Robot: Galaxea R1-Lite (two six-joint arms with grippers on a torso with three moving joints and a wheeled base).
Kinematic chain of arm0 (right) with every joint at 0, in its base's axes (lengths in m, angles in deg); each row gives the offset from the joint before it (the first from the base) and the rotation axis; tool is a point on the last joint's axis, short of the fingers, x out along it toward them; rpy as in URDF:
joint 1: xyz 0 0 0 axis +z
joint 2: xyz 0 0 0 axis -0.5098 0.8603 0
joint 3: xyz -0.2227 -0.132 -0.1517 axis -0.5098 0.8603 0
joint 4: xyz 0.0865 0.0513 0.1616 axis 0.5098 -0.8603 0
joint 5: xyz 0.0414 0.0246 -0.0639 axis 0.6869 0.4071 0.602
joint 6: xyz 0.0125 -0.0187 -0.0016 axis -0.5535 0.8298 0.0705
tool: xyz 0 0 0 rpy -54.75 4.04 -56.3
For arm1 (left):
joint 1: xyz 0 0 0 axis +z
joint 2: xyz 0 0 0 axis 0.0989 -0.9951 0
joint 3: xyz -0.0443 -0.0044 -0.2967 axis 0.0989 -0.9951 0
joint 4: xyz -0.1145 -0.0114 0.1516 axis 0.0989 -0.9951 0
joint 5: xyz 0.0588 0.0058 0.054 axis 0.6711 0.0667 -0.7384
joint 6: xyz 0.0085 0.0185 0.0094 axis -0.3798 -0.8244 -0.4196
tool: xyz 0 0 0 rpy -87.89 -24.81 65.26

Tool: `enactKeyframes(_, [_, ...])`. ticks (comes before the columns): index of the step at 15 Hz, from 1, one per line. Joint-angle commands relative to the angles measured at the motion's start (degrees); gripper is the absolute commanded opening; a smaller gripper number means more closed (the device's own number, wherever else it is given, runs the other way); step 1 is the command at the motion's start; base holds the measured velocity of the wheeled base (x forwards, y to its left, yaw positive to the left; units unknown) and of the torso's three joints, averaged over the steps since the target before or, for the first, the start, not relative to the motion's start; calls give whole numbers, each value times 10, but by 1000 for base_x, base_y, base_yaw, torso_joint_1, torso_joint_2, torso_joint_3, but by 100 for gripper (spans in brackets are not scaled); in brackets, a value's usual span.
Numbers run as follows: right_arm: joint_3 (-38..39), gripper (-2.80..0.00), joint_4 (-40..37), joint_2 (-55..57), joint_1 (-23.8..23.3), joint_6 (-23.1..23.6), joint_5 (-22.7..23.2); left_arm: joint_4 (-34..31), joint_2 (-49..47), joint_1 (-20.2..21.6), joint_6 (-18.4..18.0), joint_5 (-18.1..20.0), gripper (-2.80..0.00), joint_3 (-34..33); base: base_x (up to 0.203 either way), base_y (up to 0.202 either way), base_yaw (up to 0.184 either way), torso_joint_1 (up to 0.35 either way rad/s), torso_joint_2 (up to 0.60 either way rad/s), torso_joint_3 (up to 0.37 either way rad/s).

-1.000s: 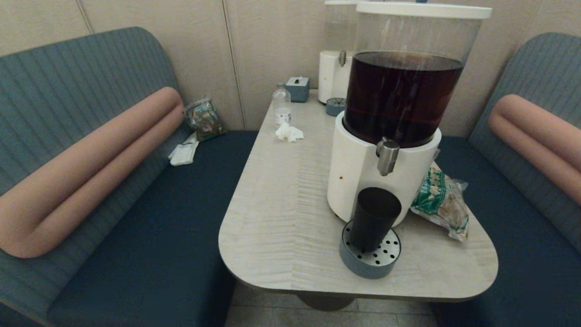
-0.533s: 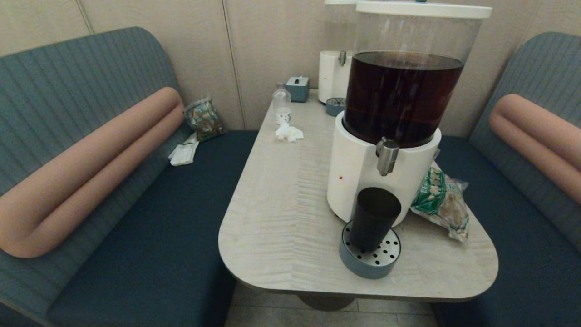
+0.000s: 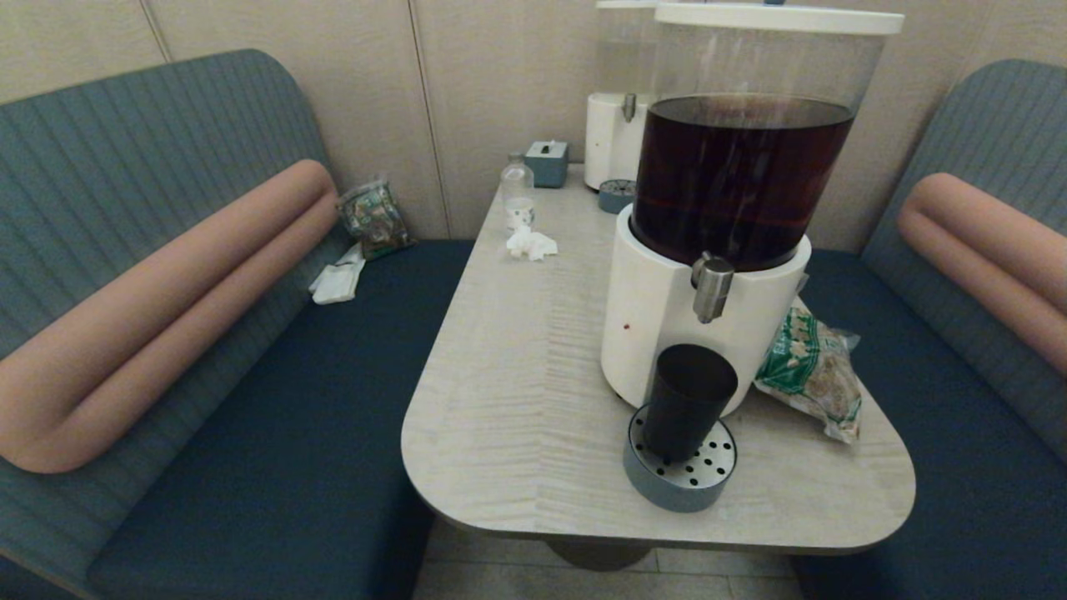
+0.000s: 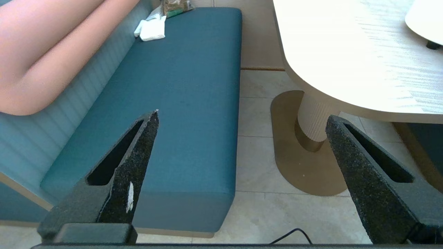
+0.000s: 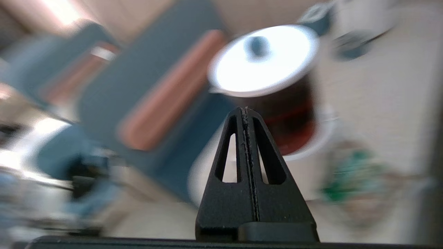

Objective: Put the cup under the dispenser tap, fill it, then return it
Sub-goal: Turn on the faucet

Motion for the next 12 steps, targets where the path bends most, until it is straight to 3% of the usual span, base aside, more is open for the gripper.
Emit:
enactKeyframes(1, [48,-280,101,21,-40,16,5,0,-1,0,0,0,0,0,0,0,0,0,0,0])
enactKeyframes(4, [104,-280,103,6,-7,27,5,0,-1,0,0,0,0,0,0,0,0,0,0,0])
enactKeyframes(7, [255,-280,56,-31,142,28,5,0,-1,0,0,0,0,0,0,0,0,0,0,0])
enactKeyframes(12, [358,-280,-353,-124,284,88,3,0,-1,0,0,0,0,0,0,0,0,0,0,0])
